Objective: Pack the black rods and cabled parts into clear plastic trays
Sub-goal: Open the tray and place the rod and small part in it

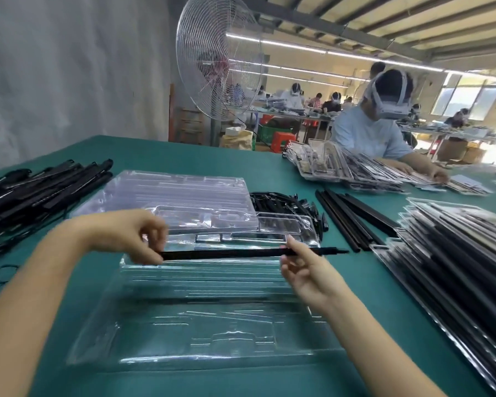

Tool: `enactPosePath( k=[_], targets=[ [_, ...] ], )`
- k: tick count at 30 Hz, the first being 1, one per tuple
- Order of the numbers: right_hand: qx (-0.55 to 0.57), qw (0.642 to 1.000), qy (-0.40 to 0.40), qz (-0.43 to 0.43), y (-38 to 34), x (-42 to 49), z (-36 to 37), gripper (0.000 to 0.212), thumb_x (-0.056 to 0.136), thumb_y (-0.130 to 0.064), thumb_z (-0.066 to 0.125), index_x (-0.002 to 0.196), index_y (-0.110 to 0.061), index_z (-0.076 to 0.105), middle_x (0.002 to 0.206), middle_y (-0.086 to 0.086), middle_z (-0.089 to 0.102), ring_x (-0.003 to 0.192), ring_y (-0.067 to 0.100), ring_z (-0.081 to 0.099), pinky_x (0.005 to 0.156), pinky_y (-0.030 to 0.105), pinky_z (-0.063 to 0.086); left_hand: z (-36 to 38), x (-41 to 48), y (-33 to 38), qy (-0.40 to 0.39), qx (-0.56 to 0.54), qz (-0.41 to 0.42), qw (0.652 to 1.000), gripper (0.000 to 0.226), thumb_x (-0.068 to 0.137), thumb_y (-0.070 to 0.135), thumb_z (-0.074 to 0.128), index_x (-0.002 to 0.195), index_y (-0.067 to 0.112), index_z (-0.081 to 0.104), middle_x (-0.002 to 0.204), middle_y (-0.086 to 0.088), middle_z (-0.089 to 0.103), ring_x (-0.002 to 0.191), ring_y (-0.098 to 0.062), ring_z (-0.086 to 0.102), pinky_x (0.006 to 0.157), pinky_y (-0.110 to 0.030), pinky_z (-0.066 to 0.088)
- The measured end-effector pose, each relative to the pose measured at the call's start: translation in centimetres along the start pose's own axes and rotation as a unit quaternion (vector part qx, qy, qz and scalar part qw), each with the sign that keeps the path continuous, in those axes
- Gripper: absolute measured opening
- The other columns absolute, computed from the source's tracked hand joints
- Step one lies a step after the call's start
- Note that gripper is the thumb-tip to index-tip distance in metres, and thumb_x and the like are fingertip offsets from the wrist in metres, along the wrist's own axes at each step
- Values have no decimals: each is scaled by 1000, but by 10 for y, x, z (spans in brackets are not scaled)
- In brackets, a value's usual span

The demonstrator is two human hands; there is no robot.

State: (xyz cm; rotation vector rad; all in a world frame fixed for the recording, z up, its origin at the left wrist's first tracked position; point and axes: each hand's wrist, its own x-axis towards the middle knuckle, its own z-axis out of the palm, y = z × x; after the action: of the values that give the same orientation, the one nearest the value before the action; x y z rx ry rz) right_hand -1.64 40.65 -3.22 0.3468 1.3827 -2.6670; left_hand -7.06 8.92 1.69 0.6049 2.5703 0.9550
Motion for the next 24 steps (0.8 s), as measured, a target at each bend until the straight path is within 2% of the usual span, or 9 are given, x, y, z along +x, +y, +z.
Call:
enactPosePath(
  k=[5, 7, 9, 11, 13, 16, 19, 21, 24],
  targets=[
    [-58, 998, -4, 20, -13, 6, -19, 16, 70, -5, 72, 81, 1, 62, 63, 9, 60, 54, 13, 64, 48, 19, 53, -10, -8, -38, -86, -1, -104, 991, 21, 74, 12, 80, 74, 13, 59, 69, -1, 61, 62, -12, 55, 61, -22, 47],
    [-91, 996, 15, 16, -16, 9, -26, 4, 80, 2, 65, 79, 1, 61, 70, 12, 59, 53, 14, 65, 48, 20, 53, -7, -5, -43, -89, 26, -136, 986, 21, 75, 13, 79, 75, 13, 58, 73, -1, 59, 61, -9, 54, 61, -21, 46],
    [-189, 982, 22, 0, -22, 9, -33, 6, 82, 6, 63, 80, 1, 61, 72, 12, 60, 52, 15, 64, 48, 21, 53, -3, -3, -46, -68, 22, -148, 986, 20, 74, 14, 80, 75, 14, 60, 73, 1, 60, 58, -7, 55, 60, -21, 47],
    [-335, 942, 21, -20, -25, 5, -36, 7, 81, 2, 68, 77, -1, 62, 65, 9, 58, 47, 15, 60, 43, 20, 47, -1, 1, -47, -54, 13, -158, 986, 19, 73, 12, 80, 73, 15, 61, 71, 2, 61, 56, -6, 56, 59, -21, 48],
    [-501, 862, 37, -71, -27, 4, -37, 10, 77, -5, 74, 71, -7, 66, 55, 1, 60, 39, 7, 53, 37, 17, 38, 0, 4, -47, -39, 8, -172, 984, 16, 74, 10, 80, 75, 14, 64, 71, 2, 63, 57, -7, 57, 58, -20, 49],
    [-653, 739, 69, -150, -30, 6, -37, 12, 75, -15, 77, 67, -16, 68, 67, 1, 68, 33, -1, 47, 38, 12, 36, -2, 4, -49, 9, -44, -178, 983, 15, 74, 0, 77, 84, 9, 70, 76, -8, 70, 65, -16, 67, 58, -23, 54],
    [-676, 715, 76, -164, -36, 8, -44, 14, 75, -14, 75, 66, -19, 66, 72, 5, 69, 36, 0, 48, 40, 15, 40, -9, -1, -53, 40, -81, -189, 978, 19, 71, -3, 79, 86, 2, 68, 71, -14, 70, 63, -23, 68, 56, -31, 57],
    [-697, 700, 68, -140, -37, 9, -50, 15, 75, -13, 75, 65, -21, 66, 68, 2, 66, 44, 4, 49, 45, 15, 40, -8, -2, -56, 17, -70, -225, 972, 27, 69, 4, 82, 87, 1, 62, 64, -15, 63, 58, -24, 61, 53, -31, 55],
    [-697, 703, 63, -129, -37, 13, -55, 17, 73, -12, 76, 65, -22, 66, 62, -2, 60, 47, 5, 48, 47, 13, 37, 2, 2, -57, -1, -71, -255, 964, 39, 71, 9, 82, 88, 2, 48, 51, -10, 59, 51, -23, 60, 48, -30, 53]
  ],
)
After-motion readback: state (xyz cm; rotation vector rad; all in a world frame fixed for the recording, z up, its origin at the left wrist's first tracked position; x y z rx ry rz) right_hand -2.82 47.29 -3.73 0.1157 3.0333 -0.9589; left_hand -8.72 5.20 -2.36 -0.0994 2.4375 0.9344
